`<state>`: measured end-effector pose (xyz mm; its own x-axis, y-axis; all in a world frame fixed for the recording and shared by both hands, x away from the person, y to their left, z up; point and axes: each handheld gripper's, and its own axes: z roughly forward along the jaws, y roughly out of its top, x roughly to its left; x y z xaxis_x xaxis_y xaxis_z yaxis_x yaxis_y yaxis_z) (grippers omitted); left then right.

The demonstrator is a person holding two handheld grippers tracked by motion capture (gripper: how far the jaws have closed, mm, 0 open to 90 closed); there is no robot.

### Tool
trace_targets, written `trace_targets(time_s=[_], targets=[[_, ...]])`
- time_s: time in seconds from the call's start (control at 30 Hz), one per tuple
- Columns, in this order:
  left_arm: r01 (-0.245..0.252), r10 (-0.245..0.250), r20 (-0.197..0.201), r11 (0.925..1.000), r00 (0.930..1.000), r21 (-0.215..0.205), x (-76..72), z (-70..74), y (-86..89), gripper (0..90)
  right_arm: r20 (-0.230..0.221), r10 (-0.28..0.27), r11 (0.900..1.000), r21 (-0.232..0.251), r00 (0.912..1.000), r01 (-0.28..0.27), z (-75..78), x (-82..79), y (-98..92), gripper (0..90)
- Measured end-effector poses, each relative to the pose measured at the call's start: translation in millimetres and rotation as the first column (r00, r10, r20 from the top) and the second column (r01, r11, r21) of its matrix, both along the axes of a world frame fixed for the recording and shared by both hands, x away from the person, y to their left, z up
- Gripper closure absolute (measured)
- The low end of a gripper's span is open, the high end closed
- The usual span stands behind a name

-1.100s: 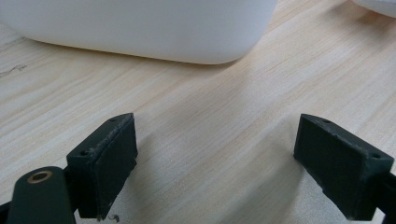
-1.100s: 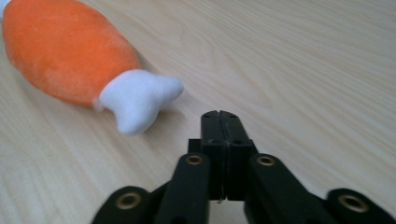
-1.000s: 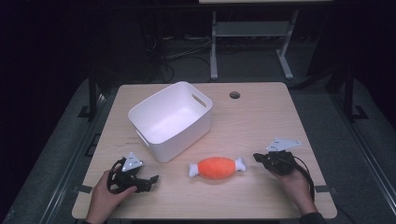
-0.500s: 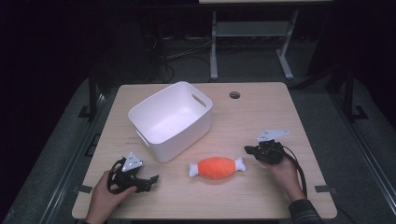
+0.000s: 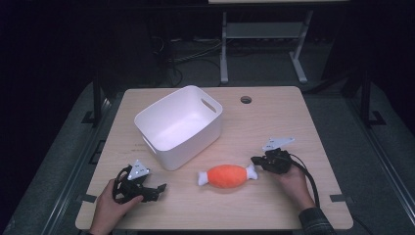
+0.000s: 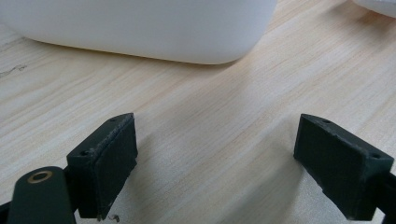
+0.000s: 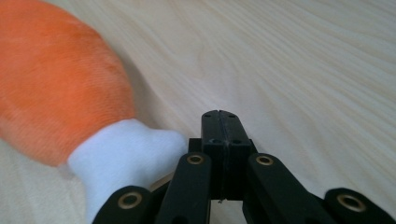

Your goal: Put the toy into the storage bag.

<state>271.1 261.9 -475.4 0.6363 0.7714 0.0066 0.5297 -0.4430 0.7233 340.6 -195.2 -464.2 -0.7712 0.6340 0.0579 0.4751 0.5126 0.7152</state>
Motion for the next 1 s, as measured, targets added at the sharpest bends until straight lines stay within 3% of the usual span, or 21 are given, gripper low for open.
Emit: trace_targets(time_s=[0.47,1.0], targets=[[0.000,0.000,0.000,1.0000,1.0000,0.000,0.1,0.0,0.0,12.6,-0.006,0.040,0.999,0.006,0.9992,-0.039,2.9,-20.4,-3.2,89.7],[0.000,0.000,0.000,1.0000,1.0000,0.001,0.0,0.0,0.0,12.6,-0.012,0.063,0.998,-0.004,0.9979,-0.064,7.5,-39.2,5.9,89.7]])
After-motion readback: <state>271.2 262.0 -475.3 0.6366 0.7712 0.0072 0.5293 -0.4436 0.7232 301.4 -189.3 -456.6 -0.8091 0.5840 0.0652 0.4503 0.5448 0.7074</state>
